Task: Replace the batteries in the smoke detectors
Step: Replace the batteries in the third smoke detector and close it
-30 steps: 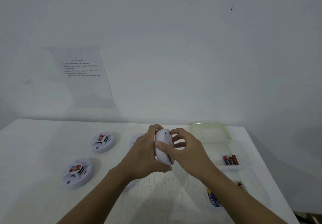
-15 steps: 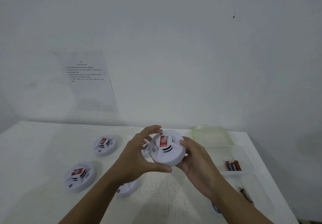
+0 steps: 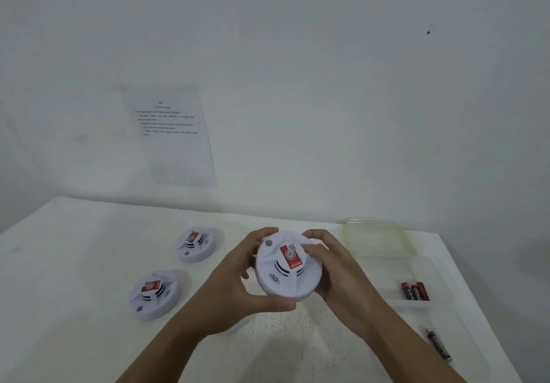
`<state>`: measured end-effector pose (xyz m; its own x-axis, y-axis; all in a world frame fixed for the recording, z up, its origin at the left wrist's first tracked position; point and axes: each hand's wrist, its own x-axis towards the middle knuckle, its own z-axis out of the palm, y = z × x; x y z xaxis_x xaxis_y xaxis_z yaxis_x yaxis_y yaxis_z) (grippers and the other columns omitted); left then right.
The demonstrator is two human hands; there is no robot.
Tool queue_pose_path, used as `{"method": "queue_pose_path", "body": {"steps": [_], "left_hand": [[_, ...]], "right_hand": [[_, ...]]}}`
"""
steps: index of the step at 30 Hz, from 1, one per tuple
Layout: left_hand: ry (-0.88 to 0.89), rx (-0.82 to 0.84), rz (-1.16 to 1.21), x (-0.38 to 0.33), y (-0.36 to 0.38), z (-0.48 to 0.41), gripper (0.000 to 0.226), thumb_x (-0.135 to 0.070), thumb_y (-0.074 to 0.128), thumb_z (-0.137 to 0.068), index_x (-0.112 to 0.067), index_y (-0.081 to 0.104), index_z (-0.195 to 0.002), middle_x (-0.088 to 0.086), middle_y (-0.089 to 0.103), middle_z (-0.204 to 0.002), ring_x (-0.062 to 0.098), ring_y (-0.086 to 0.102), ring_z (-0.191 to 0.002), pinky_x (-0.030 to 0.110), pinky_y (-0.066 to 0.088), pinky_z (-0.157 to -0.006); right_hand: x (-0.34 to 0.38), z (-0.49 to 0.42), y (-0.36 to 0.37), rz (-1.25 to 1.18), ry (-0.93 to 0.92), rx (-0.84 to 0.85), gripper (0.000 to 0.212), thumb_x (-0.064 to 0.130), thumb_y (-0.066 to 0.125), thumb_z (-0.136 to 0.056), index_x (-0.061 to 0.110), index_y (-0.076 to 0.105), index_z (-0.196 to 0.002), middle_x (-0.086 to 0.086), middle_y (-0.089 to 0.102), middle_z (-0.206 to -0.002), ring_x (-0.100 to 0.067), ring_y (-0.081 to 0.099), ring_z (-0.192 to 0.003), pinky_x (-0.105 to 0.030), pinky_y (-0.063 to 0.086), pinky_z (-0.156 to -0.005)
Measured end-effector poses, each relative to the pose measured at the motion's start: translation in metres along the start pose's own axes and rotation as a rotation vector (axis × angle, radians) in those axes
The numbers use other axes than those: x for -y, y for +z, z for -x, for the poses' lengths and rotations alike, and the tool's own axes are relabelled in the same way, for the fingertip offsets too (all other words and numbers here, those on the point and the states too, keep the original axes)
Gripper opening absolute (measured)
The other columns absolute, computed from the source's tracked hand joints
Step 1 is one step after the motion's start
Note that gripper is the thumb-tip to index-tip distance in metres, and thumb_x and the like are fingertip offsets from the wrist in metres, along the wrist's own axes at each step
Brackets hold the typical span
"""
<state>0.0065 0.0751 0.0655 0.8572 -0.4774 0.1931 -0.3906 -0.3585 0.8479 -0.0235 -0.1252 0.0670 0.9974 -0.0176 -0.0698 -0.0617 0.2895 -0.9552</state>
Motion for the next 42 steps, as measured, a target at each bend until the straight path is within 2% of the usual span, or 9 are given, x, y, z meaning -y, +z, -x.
{"method": "queue_pose_path", "body": {"steps": [5,9,14,19,24,27,33,37,42], "left_hand": [[-0.051,-0.112,0.073,0.005,-0.01,0.016,0.088,-0.029,0.098,-0.057,-0.032,0.049,-0.13,-0.021,0.064,-0.119,0.007,0.061,-0.115,0.028,0.059,-0.09],[-0.086,-0.265,0.123,0.015,-0.03,0.03,0.092,-0.023,0.101,-0.052,-0.027,0.048,-0.127,-0.02,0.068,-0.113,0.006,0.066,-0.107,0.018,0.057,-0.078],[-0.139,-0.307,0.223,0.039,-0.069,0.046,0.097,-0.012,0.102,-0.048,-0.023,0.045,-0.127,-0.01,0.07,-0.116,0.011,0.068,-0.108,0.022,0.058,-0.081],[-0.225,-0.165,0.323,0.051,-0.128,0.059,0.079,-0.019,0.097,-0.059,-0.024,0.046,-0.119,-0.003,0.074,-0.113,0.018,0.074,-0.097,0.025,0.059,-0.073],[-0.261,0.027,0.365,0.062,-0.167,0.068,0.038,-0.029,0.067,-0.093,-0.033,0.051,-0.128,-0.003,0.073,-0.108,0.014,0.069,-0.089,0.025,0.055,-0.08],[-0.268,0.103,0.348,0.07,-0.167,0.07,0.047,-0.012,0.065,-0.096,-0.035,0.051,-0.135,-0.001,0.071,-0.115,0.015,0.069,-0.093,0.023,0.054,-0.078],[-0.277,0.095,0.327,0.078,-0.158,0.073,0.062,-0.012,0.071,-0.093,-0.044,0.047,-0.141,0.0,0.071,-0.117,0.021,0.07,-0.103,0.04,0.058,-0.094],[-0.294,0.04,0.376,0.076,-0.16,0.077,0.06,-0.006,0.067,-0.093,-0.042,0.05,-0.138,0.002,0.072,-0.119,0.022,0.07,-0.107,0.04,0.059,-0.094],[-0.291,-0.006,0.378,0.074,-0.17,0.08,0.056,-0.013,0.072,-0.091,-0.043,0.051,-0.133,-0.003,0.073,-0.119,0.021,0.07,-0.109,0.03,0.059,-0.084]], "right_hand": [[-0.006,-0.002,0.029,-0.038,-0.004,0.06,0.036,0.043,0.073,-0.082,0.017,0.076,-0.106,-0.006,0.075,-0.112,-0.024,0.07,-0.106,-0.036,0.058,-0.085],[-0.018,-0.005,0.061,-0.134,0.037,0.116,0.033,0.006,0.063,-0.092,0.006,0.063,-0.125,-0.018,0.069,-0.122,-0.037,0.064,-0.116,-0.051,0.049,-0.101],[-0.033,-0.015,0.117,-0.197,0.085,0.042,0.037,0.009,0.07,-0.088,0.003,0.057,-0.122,-0.016,0.073,-0.113,-0.032,0.071,-0.1,-0.036,0.054,-0.069],[-0.048,-0.027,0.167,-0.253,0.058,-0.04,0.028,0.016,0.063,-0.095,0.003,0.061,-0.12,-0.018,0.073,-0.111,-0.034,0.072,-0.101,-0.039,0.059,-0.074],[-0.052,-0.029,0.198,-0.234,-0.068,-0.089,0.018,0.011,0.057,-0.091,0.008,0.073,-0.098,-0.01,0.077,-0.095,-0.018,0.075,-0.083,-0.025,0.06,-0.065],[-0.054,-0.027,0.202,-0.145,-0.057,-0.184,0.016,0.011,0.064,-0.089,0.006,0.07,-0.103,-0.008,0.076,-0.093,-0.015,0.075,-0.08,-0.022,0.058,-0.06],[-0.065,-0.018,0.201,-0.119,-0.049,-0.223,0.014,0.01,0.055,-0.099,0.004,0.067,-0.099,-0.001,0.078,-0.082,-0.009,0.074,-0.075,-0.016,0.055,-0.058],[-0.068,-0.016,0.193,-0.068,-0.029,-0.055,0.033,0.005,0.062,-0.092,0.017,0.064,-0.123,-0.005,0.075,-0.11,-0.02,0.072,-0.102,-0.031,0.056,-0.08],[-0.072,-0.022,0.187,0.239,-0.108,0.138,0.071,0.0,0.083,-0.075,0.026,0.051,-0.133,0.005,0.068,-0.125,-0.017,0.066,-0.115,-0.034,0.059,-0.087]]}}
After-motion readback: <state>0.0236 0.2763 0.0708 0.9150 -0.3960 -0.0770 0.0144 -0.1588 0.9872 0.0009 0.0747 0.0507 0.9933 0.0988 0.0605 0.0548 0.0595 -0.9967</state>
